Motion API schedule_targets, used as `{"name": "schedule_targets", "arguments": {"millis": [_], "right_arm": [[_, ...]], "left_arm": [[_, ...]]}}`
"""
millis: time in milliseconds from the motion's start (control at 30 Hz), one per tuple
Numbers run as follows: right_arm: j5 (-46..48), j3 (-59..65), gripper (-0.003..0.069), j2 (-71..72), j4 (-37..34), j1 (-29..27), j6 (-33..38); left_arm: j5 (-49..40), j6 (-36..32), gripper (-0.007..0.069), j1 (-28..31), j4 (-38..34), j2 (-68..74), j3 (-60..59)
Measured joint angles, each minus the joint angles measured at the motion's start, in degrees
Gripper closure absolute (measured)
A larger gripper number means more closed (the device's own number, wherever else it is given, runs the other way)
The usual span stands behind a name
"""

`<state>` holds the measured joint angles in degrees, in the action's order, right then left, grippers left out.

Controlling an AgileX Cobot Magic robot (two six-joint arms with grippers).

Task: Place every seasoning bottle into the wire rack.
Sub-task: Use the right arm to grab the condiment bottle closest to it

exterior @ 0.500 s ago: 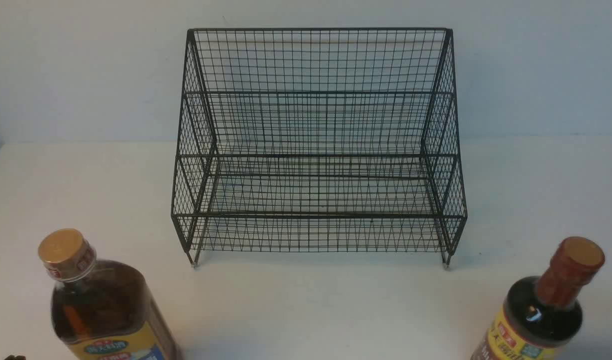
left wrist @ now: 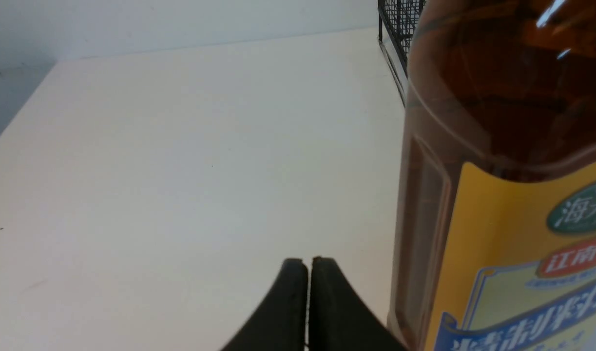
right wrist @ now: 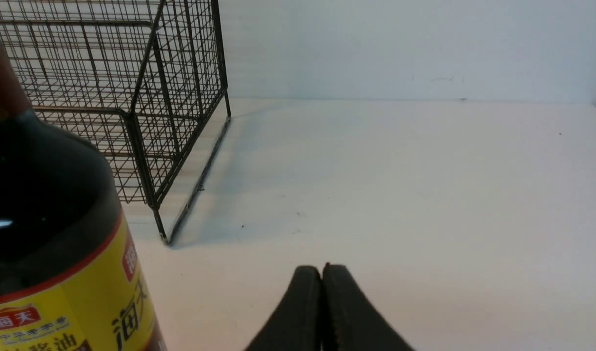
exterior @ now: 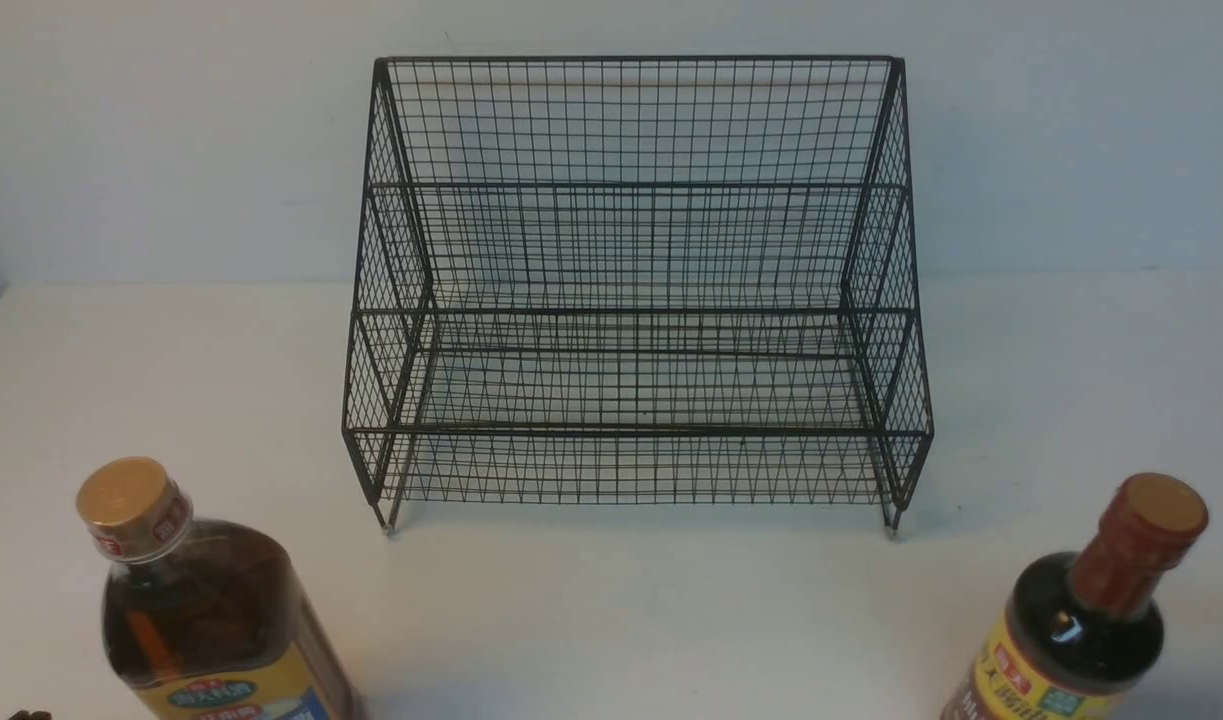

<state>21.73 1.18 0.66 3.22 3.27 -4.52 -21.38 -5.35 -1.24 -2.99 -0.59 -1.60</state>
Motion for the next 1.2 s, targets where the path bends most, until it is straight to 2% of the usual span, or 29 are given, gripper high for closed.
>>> {"name": "schedule_targets", "arguments": {"millis": [467, 733, 1200], "right_arm": [[0.0, 0.0, 0.0674, 0.0, 0.0, 0.0, 0.0], [0.0, 0.0, 0.0674, 0.0, 3.2, 0.0, 0.0], [-0.1, 0.1, 0.0674, 0.0, 4.6, 0.0, 0.0]], "left_arm": [[0.0, 0.0, 0.0633, 0.0, 0.0, 0.0, 0.0], [0.0, 0.0, 0.0633, 0.0, 0.0, 0.0, 0.0], [0.0, 0.0, 0.0633, 0.0, 0.0, 0.0, 0.0]]}}
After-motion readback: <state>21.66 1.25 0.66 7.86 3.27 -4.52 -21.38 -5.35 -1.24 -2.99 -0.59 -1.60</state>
